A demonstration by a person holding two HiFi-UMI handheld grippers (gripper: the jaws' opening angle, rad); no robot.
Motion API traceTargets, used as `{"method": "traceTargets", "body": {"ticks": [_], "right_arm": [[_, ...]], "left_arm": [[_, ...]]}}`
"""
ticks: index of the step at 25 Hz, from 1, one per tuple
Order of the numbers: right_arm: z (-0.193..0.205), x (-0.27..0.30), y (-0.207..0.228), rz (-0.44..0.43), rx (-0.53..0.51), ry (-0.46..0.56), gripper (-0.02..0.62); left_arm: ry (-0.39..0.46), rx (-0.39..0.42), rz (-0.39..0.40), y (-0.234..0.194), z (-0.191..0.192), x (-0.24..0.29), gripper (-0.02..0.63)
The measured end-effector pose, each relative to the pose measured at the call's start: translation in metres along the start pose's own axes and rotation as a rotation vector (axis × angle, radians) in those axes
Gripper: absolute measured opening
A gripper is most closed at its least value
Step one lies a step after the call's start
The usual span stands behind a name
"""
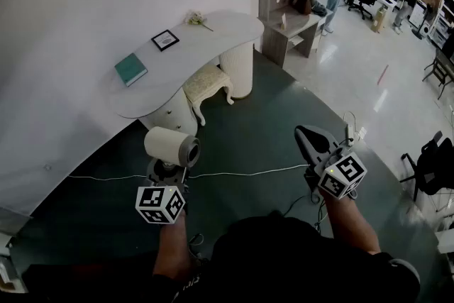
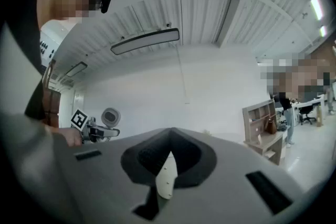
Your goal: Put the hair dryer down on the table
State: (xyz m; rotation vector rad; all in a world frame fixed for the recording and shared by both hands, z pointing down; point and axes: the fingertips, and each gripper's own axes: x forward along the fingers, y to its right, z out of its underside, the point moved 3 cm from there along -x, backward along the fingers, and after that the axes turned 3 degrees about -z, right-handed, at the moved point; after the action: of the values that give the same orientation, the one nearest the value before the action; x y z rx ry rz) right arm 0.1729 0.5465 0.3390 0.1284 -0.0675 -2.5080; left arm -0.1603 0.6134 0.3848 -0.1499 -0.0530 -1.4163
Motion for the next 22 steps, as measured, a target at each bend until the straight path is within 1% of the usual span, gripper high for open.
{"method": "traceTargets", "body": {"ticks": [3,7,10,16,22], "right_arm": [[-0.011,0.004,0.000,-0.027,0.019,0.036,0.003],[-0.017,0.001,0.005,-0.047,0.032,0.045,0.003],[-0.015,-0.001,0.013,-0.044,0.033,0.042,0.003],[-0.005,-0.004,0.019,-0.045,0.034,0.025,0.003],[-0.010,-0.024,0.053,-0.019,0.064,0.049,0.005]], "left_arm": [[-0.004,0.027,-0.010,0.010,-0.009,0.009,0.212],[0.004,-0.009,-0.024,0.023,-0.011,0.015,0.212],[0.003,-0.010,-0.023,0.030,-0.011,0.019,0.212],[-0.030,0.004,-0.024,0.042,-0.001,0.022,0.212],[-0.043,0.006,-0.047,0.052,0.000,0.033,0.212]]}}
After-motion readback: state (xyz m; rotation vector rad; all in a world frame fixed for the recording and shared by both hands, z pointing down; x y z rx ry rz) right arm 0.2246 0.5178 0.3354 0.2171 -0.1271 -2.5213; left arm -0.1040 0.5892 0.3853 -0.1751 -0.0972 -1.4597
